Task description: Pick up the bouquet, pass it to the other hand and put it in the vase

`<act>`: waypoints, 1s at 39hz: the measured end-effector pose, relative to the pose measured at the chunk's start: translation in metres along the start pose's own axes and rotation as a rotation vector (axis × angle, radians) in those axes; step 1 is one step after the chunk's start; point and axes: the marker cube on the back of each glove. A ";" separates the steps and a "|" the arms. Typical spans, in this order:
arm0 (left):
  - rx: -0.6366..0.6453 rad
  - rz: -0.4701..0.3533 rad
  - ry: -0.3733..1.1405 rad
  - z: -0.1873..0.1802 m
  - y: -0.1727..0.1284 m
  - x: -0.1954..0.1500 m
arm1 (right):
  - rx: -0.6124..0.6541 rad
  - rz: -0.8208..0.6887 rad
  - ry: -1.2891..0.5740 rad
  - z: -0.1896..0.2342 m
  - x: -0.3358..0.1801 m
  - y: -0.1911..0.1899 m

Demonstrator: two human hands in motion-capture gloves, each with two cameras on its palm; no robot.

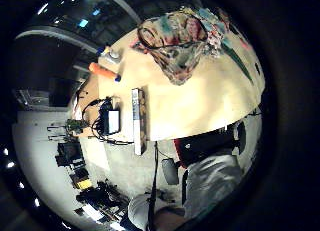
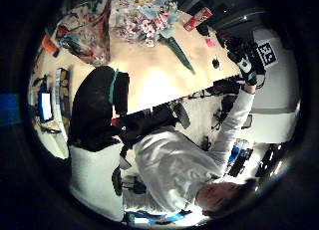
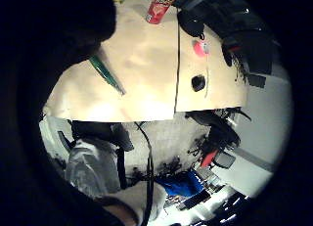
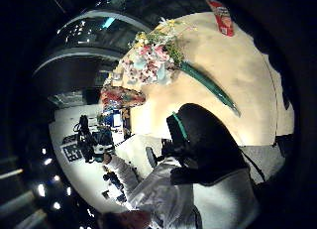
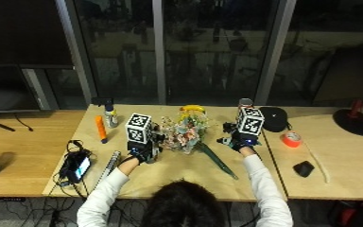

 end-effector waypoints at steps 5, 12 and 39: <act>-0.007 0.016 0.015 0.004 0.003 0.006 | -0.010 0.048 -0.016 0.000 0.001 -0.007; -0.016 0.038 0.039 0.013 0.000 0.003 | -0.088 0.146 -0.058 0.029 0.018 -0.037; 0.001 0.077 0.129 0.023 -0.010 0.016 | -0.148 0.225 -0.032 0.152 0.020 -0.044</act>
